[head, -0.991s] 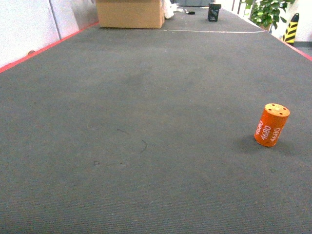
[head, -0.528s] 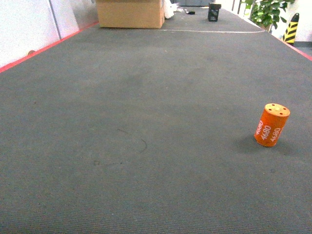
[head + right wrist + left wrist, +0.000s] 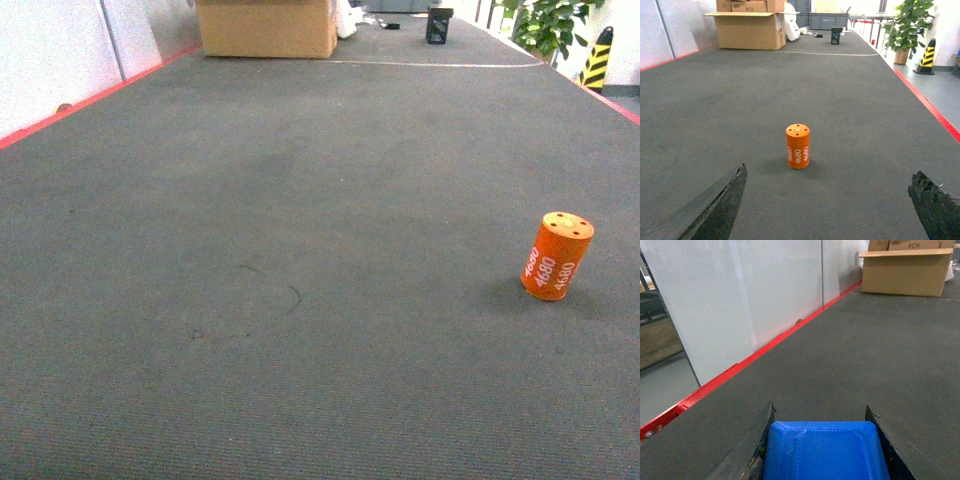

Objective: Sort blue parts and orange caps into right shelf containers

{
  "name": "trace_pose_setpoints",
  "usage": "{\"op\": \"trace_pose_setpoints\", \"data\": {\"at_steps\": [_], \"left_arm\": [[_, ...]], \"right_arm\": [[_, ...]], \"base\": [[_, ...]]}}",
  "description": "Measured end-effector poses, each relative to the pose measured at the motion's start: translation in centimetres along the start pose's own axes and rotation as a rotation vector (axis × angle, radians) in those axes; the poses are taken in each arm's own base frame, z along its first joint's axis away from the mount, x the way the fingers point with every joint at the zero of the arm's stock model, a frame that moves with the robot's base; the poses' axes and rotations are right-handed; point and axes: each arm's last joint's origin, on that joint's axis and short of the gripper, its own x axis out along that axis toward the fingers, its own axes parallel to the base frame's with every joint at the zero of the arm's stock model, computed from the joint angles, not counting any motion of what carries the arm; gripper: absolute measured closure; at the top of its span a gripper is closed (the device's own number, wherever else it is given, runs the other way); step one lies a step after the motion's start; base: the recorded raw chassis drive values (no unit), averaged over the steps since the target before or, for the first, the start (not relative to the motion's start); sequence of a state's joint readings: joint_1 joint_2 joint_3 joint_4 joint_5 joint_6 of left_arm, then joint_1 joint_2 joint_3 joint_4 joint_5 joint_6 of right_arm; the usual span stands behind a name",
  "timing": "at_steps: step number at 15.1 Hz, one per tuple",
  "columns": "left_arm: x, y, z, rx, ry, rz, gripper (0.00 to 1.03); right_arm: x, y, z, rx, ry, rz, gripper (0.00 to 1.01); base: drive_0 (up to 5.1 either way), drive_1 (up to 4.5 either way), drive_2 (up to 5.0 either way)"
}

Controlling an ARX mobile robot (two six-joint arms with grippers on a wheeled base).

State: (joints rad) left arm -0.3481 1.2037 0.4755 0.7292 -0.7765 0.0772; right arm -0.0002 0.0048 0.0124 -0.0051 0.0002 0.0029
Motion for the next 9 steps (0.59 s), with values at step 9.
{"op": "trace_pose_setpoints", "data": {"at_steps": [9], "left_arm": [[0.48, -0.13, -0.42, 0.011, 0.016, -0.041, 0.62]], "right_arm": [[0.0, 0.0, 0.0, 0.0, 0.0, 0.0, 0.03]], "base": [[0.0, 0.0, 0.0]]}}
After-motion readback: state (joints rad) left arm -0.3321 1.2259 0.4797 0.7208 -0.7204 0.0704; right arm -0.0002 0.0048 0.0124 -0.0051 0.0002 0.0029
